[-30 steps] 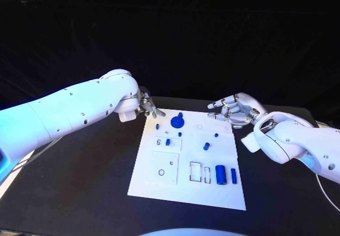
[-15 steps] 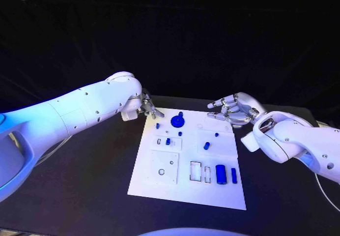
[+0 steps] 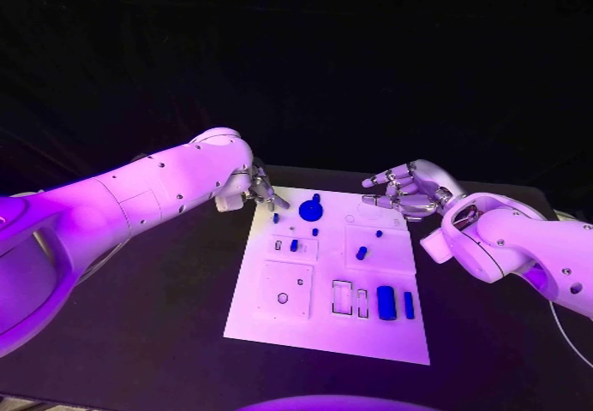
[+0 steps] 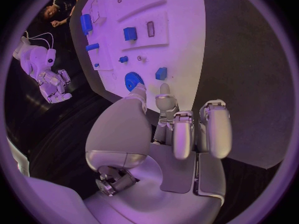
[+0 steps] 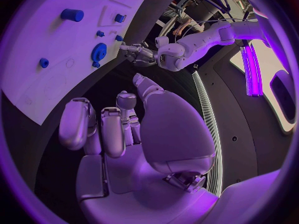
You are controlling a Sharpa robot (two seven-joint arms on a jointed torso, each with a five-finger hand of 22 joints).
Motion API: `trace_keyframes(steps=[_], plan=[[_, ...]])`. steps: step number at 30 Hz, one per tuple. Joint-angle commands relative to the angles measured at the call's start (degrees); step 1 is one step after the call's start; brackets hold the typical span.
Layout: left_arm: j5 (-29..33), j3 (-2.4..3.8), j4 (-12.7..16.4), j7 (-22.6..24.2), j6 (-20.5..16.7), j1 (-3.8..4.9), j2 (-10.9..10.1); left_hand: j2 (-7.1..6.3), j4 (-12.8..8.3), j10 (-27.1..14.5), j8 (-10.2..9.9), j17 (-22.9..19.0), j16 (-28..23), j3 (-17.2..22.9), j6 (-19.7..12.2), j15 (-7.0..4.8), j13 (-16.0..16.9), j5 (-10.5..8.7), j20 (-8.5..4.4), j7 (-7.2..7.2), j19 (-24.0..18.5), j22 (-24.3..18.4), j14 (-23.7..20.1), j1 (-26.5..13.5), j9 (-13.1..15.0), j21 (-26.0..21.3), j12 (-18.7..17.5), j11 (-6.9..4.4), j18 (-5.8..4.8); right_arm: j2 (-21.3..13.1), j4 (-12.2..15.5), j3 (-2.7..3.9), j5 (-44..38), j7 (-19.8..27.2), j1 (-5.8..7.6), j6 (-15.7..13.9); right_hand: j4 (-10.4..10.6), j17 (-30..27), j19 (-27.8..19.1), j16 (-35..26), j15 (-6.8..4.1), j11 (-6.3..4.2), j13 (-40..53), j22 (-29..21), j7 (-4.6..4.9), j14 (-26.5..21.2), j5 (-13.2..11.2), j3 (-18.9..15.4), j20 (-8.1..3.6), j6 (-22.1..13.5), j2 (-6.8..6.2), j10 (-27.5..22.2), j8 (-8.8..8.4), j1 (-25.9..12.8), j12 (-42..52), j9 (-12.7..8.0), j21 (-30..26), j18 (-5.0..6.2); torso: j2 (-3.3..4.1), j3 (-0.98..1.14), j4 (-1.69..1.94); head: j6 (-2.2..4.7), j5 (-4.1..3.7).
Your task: Assemble the parts on the task board
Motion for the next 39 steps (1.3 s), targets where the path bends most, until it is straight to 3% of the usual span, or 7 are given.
trace_keyframes(steps=[1, 24, 39], plan=[[-1.16, -0.01, -0.21, 0.04, 2.82, -0.14, 0.28, 0.70, -0.16, 0.52, -0.10, 15.06, 0.18, -0.41, 0.79, -0.56, 0.23, 0.07, -0.16, -0.16, 2.36, 7.57, 6.04, 0.66, -0.12, 0.16, 0.40, 0.07, 0.13, 0.10, -0.01, 0.00, -0.68, 0.20, -0.04, 0.40, -0.04, 3.05, 0.02, -0.11, 0.20, -0.06, 0.00, -0.06, 0.14, 2.98, 0.38, -0.25, -0.18, -0.32, 0.10, -0.13, -0.05, -0.37, -0.13, 0.01, -0.34, 0.81, -0.02, 0.02, -0.06, -0.06, 0.04], [-1.70, -0.03, -0.48, -0.33, 3.90, -0.74, 0.81, 1.05, -0.67, 0.80, 0.01, 15.06, 0.18, -0.61, 1.42, -0.73, 0.40, 0.33, -0.34, -0.36, 2.45, 7.83, 6.04, 2.82, -0.23, 0.36, 0.55, -0.12, 0.07, 0.19, -0.09, 0.00, -0.70, 0.16, -0.04, 0.51, -0.04, 3.05, 0.02, -0.11, 0.20, -0.06, 0.00, -0.06, 0.14, 2.98, 0.38, -0.25, -0.18, -0.32, 0.10, -0.13, -0.05, -0.37, -0.13, 0.01, -0.34, 0.81, -0.02, 0.04, 0.02, -0.24, -0.05], [-1.68, -0.03, -0.42, -0.73, 3.84, -0.85, 0.96, 2.83, -2.66, 0.85, -0.26, 15.06, 0.18, 1.98, 1.40, -0.98, 0.27, 0.62, -0.59, -0.70, 2.40, 7.85, 6.04, 8.24, -0.52, 0.22, 0.29, -0.45, 0.09, 0.21, -0.07, 0.00, -0.70, 0.14, -0.04, 0.56, -0.04, 3.05, 0.02, -0.11, 0.20, -0.06, 0.00, -0.06, 0.14, 2.98, 0.38, -0.25, -0.18, -0.32, 0.10, -0.13, -0.05, -0.37, -0.13, 0.01, -0.34, 0.81, -0.03, 0.04, 0.00, -0.32, 0.00]])
